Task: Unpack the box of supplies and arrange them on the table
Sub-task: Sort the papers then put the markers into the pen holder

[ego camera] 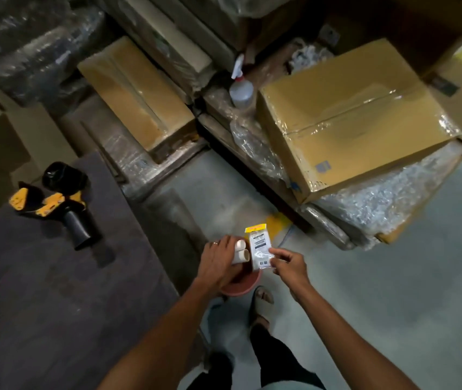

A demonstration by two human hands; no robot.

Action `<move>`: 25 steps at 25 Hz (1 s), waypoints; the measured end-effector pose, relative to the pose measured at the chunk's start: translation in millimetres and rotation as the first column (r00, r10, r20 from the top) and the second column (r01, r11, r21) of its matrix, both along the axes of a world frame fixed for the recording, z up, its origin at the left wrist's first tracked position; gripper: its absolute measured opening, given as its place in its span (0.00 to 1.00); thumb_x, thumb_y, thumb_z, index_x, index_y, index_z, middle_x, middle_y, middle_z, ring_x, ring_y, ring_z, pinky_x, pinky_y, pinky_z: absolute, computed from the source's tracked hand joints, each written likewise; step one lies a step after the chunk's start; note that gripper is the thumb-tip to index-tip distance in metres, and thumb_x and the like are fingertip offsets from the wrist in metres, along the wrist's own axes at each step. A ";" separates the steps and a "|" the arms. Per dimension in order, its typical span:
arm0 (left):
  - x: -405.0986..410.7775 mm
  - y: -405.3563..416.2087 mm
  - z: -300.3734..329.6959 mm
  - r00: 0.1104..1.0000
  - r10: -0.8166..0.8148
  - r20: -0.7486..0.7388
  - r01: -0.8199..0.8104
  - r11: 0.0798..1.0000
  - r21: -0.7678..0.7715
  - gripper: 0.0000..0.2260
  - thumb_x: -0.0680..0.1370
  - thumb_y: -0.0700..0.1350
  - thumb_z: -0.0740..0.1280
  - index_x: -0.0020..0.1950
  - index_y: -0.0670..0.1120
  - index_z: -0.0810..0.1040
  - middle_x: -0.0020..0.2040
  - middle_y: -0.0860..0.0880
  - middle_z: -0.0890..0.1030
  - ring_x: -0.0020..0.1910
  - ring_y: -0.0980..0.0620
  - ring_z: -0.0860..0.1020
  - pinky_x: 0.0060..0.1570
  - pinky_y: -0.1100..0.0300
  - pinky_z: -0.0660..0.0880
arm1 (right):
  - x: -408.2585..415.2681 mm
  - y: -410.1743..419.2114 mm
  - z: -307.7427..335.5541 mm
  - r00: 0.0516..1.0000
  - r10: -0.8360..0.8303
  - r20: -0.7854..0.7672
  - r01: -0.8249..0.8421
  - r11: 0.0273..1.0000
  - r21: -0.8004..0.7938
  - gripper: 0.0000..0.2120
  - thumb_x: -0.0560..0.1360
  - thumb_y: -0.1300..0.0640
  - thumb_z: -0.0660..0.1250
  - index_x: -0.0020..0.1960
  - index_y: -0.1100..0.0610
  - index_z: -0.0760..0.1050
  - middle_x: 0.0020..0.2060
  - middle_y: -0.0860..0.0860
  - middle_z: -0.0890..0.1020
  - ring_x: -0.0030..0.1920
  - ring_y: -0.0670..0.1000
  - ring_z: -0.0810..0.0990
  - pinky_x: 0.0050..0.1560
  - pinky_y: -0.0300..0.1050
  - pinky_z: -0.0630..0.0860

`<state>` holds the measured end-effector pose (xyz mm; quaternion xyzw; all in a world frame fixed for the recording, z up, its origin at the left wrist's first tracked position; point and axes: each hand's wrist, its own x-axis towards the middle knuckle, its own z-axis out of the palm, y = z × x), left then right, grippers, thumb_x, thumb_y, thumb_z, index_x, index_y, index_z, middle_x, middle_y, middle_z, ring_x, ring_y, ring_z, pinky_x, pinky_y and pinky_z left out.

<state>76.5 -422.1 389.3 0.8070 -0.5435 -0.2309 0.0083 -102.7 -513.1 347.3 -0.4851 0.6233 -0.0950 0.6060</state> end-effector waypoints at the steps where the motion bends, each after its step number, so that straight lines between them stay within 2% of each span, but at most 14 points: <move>1: 1.5 -2.9 -13.9 0.999 -0.039 0.026 0.036 0.996 0.087 0.25 0.66 0.60 0.66 0.60 0.52 0.72 0.52 0.51 0.79 0.49 0.44 0.79 0.48 0.51 0.72 | -0.2 0.5 -12.7 0.998 0.037 -0.051 -0.038 0.999 -0.012 0.16 0.69 0.64 0.69 0.54 0.53 0.85 0.44 0.46 0.87 0.42 0.47 0.85 0.50 0.45 0.82; 3: 5.8 -6.7 -40.0 0.996 -0.072 0.052 0.058 0.972 0.227 0.27 0.67 0.60 0.68 0.62 0.50 0.72 0.56 0.49 0.79 0.52 0.43 0.79 0.50 0.51 0.69 | 2.4 3.0 -35.2 0.979 0.146 -0.144 -0.156 0.986 -0.061 0.17 0.68 0.64 0.68 0.53 0.51 0.85 0.46 0.47 0.86 0.44 0.48 0.84 0.55 0.46 0.80; 5: 9.5 -7.2 -65.8 0.995 -0.081 0.062 0.060 0.957 0.283 0.30 0.69 0.61 0.68 0.67 0.49 0.69 0.61 0.47 0.77 0.57 0.42 0.77 0.54 0.50 0.68 | 6.4 6.7 -55.5 0.927 0.307 -0.213 -0.346 0.921 -0.178 0.19 0.68 0.65 0.67 0.56 0.53 0.84 0.51 0.51 0.85 0.47 0.51 0.84 0.55 0.45 0.80; 8: 12.9 -7.4 -104.0 0.993 -0.101 0.064 0.073 0.936 0.344 0.31 0.72 0.62 0.67 0.70 0.49 0.66 0.63 0.46 0.75 0.61 0.42 0.75 0.58 0.49 0.66 | 15.3 12.8 -92.1 0.736 0.554 -0.388 -0.674 0.655 -0.343 0.19 0.71 0.63 0.66 0.61 0.56 0.80 0.54 0.54 0.83 0.50 0.56 0.82 0.51 0.48 0.79; 10: 12.9 -7.3 -128.8 0.991 -0.112 0.069 0.075 0.913 0.400 0.30 0.73 0.61 0.67 0.70 0.48 0.65 0.64 0.46 0.74 0.63 0.42 0.74 0.60 0.47 0.66 | 21.6 15.8 -119.7 0.608 0.622 -0.494 -0.793 0.500 -0.347 0.23 0.70 0.64 0.67 0.64 0.54 0.77 0.51 0.53 0.82 0.46 0.57 0.81 0.43 0.50 0.81; 11: 12.5 -6.8 -141.8 0.992 -0.110 0.061 0.073 0.900 0.431 0.30 0.73 0.60 0.67 0.70 0.48 0.65 0.64 0.46 0.74 0.63 0.41 0.73 0.61 0.47 0.66 | 24.5 17.0 -133.6 0.563 0.642 -0.521 -0.826 0.458 -0.329 0.26 0.68 0.65 0.69 0.66 0.54 0.76 0.50 0.53 0.82 0.45 0.57 0.81 0.41 0.49 0.81; 13: 11.4 -7.2 -170.1 0.993 -0.103 0.054 0.065 0.876 0.478 0.29 0.73 0.59 0.68 0.69 0.49 0.64 0.64 0.46 0.73 0.64 0.41 0.73 0.63 0.45 0.66 | 27.9 15.8 -162.9 0.511 0.664 -0.546 -0.859 0.416 -0.298 0.26 0.66 0.66 0.71 0.64 0.56 0.77 0.48 0.54 0.83 0.46 0.57 0.81 0.40 0.48 0.80; 15: 11.5 -5.7 -195.2 0.993 -0.109 0.043 0.072 0.857 0.511 0.29 0.73 0.57 0.68 0.69 0.49 0.64 0.65 0.46 0.73 0.65 0.41 0.72 0.64 0.44 0.65 | 29.9 13.0 -185.9 0.520 0.662 -0.540 -0.853 0.436 -0.286 0.20 0.67 0.67 0.70 0.57 0.56 0.79 0.44 0.54 0.82 0.45 0.58 0.81 0.39 0.47 0.79; 17: 13.5 -3.4 -216.9 0.992 -0.115 0.049 0.074 0.853 0.516 0.29 0.73 0.57 0.68 0.70 0.49 0.64 0.65 0.46 0.72 0.65 0.42 0.72 0.63 0.45 0.65 | 31.3 10.1 -207.1 0.507 0.663 -0.550 -0.860 0.430 -0.274 0.18 0.67 0.68 0.69 0.55 0.56 0.80 0.42 0.54 0.81 0.44 0.57 0.80 0.37 0.47 0.78; 22: 22.2 0.2 -268.6 0.992 -0.109 0.069 0.058 0.854 0.517 0.34 0.73 0.61 0.68 0.73 0.49 0.60 0.67 0.46 0.70 0.67 0.42 0.70 0.64 0.45 0.65 | 33.5 12.2 -251.5 0.461 0.695 -0.552 -0.887 0.346 -0.306 0.19 0.60 0.69 0.74 0.50 0.59 0.82 0.38 0.54 0.79 0.39 0.57 0.81 0.30 0.43 0.76; 25: 23.2 1.1 -293.5 0.991 -0.114 0.069 0.062 0.852 0.521 0.36 0.74 0.62 0.67 0.75 0.48 0.58 0.68 0.46 0.69 0.69 0.42 0.68 0.66 0.45 0.64 | 37.6 19.5 -273.2 0.450 0.726 -0.520 -0.891 0.322 -0.321 0.21 0.60 0.69 0.75 0.52 0.59 0.81 0.40 0.55 0.79 0.41 0.57 0.81 0.32 0.45 0.78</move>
